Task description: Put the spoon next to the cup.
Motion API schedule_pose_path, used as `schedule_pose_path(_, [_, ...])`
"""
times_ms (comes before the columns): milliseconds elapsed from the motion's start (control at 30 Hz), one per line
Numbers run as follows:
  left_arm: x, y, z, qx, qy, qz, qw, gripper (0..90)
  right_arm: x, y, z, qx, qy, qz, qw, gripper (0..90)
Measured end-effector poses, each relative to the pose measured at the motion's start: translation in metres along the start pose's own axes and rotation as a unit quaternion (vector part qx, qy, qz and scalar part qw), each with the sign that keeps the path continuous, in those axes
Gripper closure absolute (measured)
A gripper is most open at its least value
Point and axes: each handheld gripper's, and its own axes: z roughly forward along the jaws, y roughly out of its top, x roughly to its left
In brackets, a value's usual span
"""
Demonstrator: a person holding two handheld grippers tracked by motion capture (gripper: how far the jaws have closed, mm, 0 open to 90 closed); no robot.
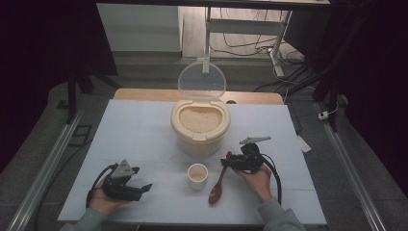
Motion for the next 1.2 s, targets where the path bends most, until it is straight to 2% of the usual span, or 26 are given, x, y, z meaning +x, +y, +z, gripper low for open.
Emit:
schedule_pose_path(100, [0.0,0.0,0.0,0.0,0.0,-0.001,1.0,21.1,0.0,-0.003,0.003,0.003,-0.014,-0.004,0.9999,54.8])
schedule_pose_path(300, [0.0,0.0,0.001,0.002,0.0,0.0,1.0,21.1,0.001,-0.008,0.005,0.013,-0.058,-0.006,0.9982,48.4])
schedule_pose_path(467, [-0.001,0.0,0.001,0.004,0.001,0.001,1.0,21.0,0.001,-0.009,0.007,0.018,-0.068,-0.006,0.9975,46.3])
schedule_pose_path(600, [-0.002,0.0,0.002,0.006,0.005,0.005,1.0,21.0,0.004,-0.008,0.009,0.024,-0.089,-0.026,0.9954,41.4])
schedule_pose_path(900, [-0.002,0.0,0.001,0.005,0.005,0.004,1.0,21.0,0.002,-0.006,0.002,0.003,-0.122,-0.03,0.9921,36.1])
schedule_pose_path(1000, [-0.001,0.0,0.001,0.004,0.005,0.004,1.0,21.0,0.001,-0.007,-0.007,-0.012,-0.115,-0.029,0.9928,36.5])
schedule_pose_path(1200, [-0.001,-0.001,0.0,0.001,0.006,0.002,1.0,20.9,0.005,-0.016,-0.032,-0.029,-0.087,-0.069,0.9934,38.6])
